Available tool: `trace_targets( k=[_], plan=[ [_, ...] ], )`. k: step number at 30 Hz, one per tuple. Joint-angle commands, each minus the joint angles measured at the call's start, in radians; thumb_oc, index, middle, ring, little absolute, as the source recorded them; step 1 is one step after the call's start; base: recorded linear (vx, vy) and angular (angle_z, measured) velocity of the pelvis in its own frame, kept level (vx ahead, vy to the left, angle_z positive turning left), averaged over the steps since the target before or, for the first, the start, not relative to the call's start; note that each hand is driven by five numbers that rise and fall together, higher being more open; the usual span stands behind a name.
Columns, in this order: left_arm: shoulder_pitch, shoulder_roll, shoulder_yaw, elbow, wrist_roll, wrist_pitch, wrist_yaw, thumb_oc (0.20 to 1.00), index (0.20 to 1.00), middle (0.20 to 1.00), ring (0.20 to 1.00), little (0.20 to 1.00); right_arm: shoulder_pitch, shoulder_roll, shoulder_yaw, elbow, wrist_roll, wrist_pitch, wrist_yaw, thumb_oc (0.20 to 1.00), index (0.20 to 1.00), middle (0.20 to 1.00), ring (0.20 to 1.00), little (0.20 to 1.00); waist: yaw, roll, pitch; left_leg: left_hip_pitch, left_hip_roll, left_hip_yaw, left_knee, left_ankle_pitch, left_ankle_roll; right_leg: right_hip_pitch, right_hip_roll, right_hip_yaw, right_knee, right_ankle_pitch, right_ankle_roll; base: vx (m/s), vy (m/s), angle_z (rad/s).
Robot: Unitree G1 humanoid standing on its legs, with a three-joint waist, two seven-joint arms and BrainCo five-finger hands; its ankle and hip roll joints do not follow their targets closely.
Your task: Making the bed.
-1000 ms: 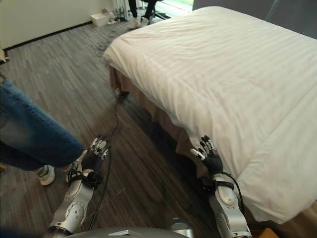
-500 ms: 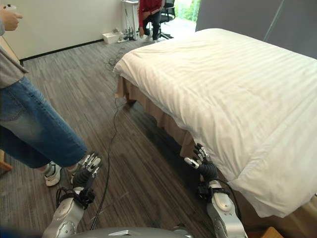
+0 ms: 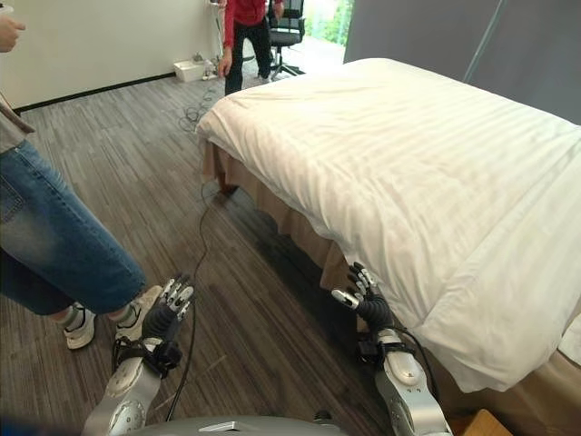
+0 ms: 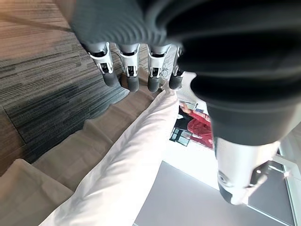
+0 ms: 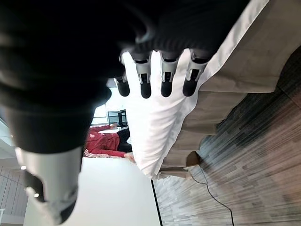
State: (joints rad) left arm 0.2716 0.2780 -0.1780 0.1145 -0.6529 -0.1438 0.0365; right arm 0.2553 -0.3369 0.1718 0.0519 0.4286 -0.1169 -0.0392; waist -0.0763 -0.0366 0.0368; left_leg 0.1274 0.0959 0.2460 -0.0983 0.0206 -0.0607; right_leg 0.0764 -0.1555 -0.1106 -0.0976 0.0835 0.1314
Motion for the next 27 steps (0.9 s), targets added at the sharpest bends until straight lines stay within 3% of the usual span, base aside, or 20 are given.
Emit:
trace_targets(
  k=[1,27],
  plan=[
    [-0.059,0.012,0.039,-0.02,0.026,-0.047,-0.006,1.0,1.0,1.0,1.0,1.0,-0.062,-0.022,-0.018,-0.048,-0.031,-0.05,0.006,1.0,1.0,1.0,1.0,1.0,0.013,0.008,0.023,0.011,-0.018,-0.044,0.011,-0.035,0.029,-0.026,0.032,0.009,0.062,-0.037,0.006,0.0,0.0,0.0],
    [-0.058,0.003,0.026,-0.013,0.022,-0.052,-0.013,1.0,1.0,1.0,1.0,1.0,-0.066,-0.036,0.016,-0.044,-0.058,-0.041,0.023,1.0,1.0,1.0,1.0,1.0,0.012,0.01,0.018,0.026,-0.019,-0.041,0.011,-0.039,0.027,-0.003,0.034,0.013,0.044,-0.034,0.006,0.0,0.001,-0.01]
  ],
)
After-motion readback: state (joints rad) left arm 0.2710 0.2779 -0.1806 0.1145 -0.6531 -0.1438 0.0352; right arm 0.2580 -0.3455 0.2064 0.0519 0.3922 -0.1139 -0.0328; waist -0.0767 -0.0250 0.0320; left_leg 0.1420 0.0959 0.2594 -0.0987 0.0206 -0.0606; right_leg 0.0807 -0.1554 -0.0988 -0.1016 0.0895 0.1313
